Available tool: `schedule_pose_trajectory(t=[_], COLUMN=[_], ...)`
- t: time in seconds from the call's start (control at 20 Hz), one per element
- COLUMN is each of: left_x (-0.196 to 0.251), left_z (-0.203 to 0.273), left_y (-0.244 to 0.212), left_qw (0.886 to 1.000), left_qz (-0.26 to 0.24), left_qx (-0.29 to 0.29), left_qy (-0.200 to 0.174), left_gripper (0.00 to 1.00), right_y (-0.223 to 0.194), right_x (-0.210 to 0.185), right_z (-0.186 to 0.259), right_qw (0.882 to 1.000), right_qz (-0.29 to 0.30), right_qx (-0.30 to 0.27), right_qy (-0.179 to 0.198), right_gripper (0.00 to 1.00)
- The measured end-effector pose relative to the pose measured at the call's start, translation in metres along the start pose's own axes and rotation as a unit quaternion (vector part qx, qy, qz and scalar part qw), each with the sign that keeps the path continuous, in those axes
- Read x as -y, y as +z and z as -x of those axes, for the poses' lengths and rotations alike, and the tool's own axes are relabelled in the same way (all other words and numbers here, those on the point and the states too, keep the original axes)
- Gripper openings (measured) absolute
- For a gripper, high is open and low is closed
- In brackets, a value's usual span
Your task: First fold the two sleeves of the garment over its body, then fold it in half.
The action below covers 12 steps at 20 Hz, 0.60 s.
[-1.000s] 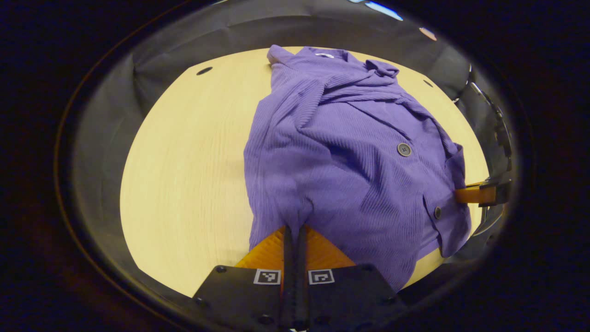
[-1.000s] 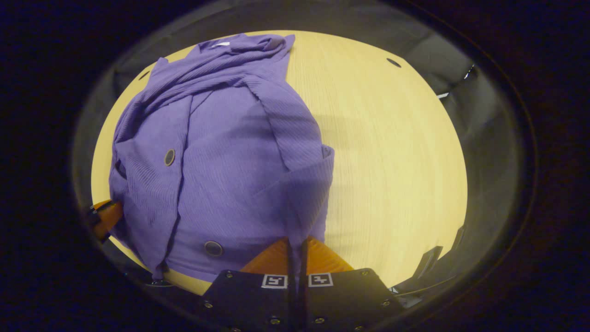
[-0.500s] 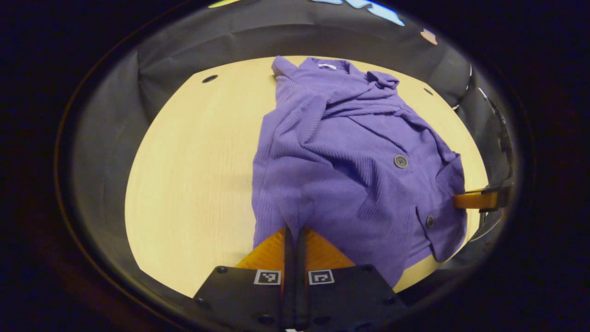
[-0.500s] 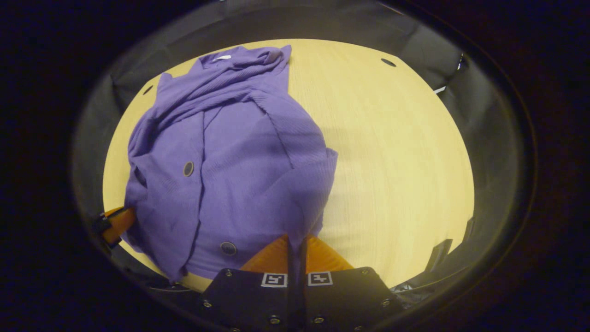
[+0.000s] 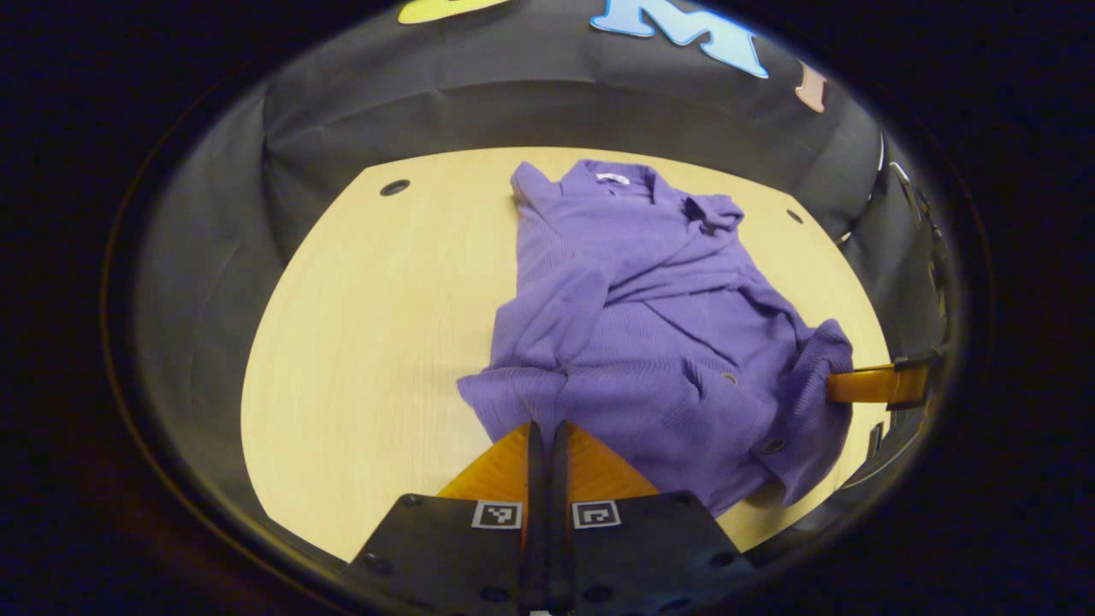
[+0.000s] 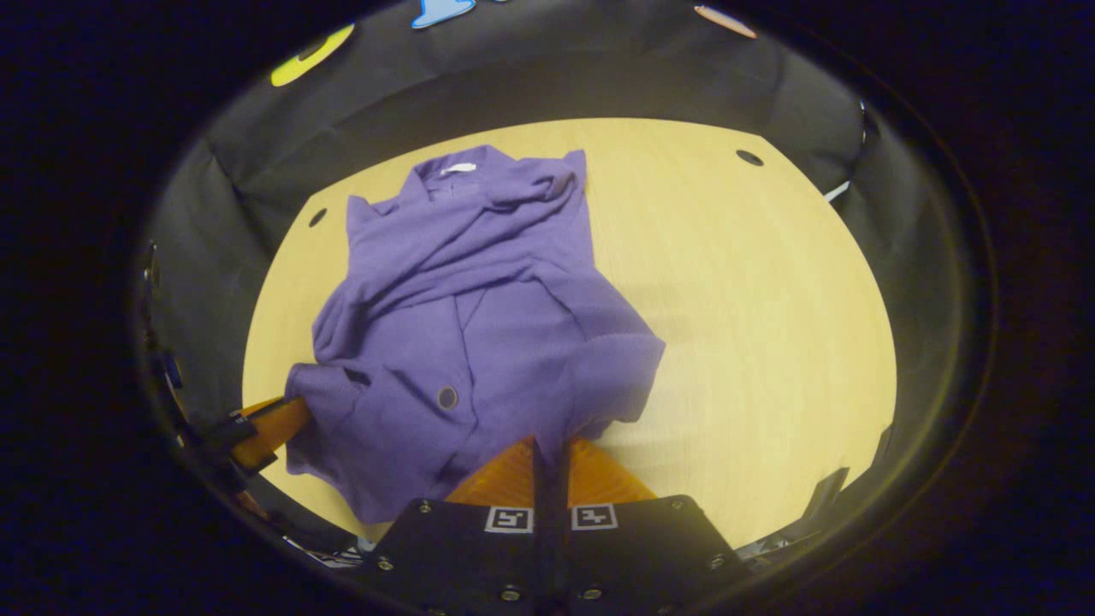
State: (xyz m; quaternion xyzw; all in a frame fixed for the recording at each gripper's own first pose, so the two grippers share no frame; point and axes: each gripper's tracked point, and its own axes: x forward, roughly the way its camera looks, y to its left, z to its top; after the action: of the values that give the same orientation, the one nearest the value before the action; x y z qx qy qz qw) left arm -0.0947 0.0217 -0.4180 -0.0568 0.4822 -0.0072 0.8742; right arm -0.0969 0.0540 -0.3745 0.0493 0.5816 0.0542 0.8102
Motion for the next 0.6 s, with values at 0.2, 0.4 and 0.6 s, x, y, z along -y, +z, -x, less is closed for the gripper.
schedule_pose_trajectory(t=[0.2,0.4,0.6], left_x=[0.005,0.009,0.003], left_z=[-0.01,-0.022,-0.028], left_y=[0.049,0.091,0.129], left_qw=[1.0,0.998,0.997], left_qz=[0.007,0.003,0.026], left_qx=[0.029,0.056,0.073], left_qy=[-0.005,-0.006,-0.006], left_gripper=[0.07,0.07,0.07], right_y=[0.045,0.09,0.133], right_x=[-0.008,-0.009,-0.011], right_z=[0.003,0.003,-0.006], right_qw=[0.999,0.998,0.996], right_qz=[0.007,0.001,-0.009], right_qx=[0.03,0.061,0.083], right_qy=[0.015,0.02,0.028], right_gripper=[0.02,0.02,0.01])
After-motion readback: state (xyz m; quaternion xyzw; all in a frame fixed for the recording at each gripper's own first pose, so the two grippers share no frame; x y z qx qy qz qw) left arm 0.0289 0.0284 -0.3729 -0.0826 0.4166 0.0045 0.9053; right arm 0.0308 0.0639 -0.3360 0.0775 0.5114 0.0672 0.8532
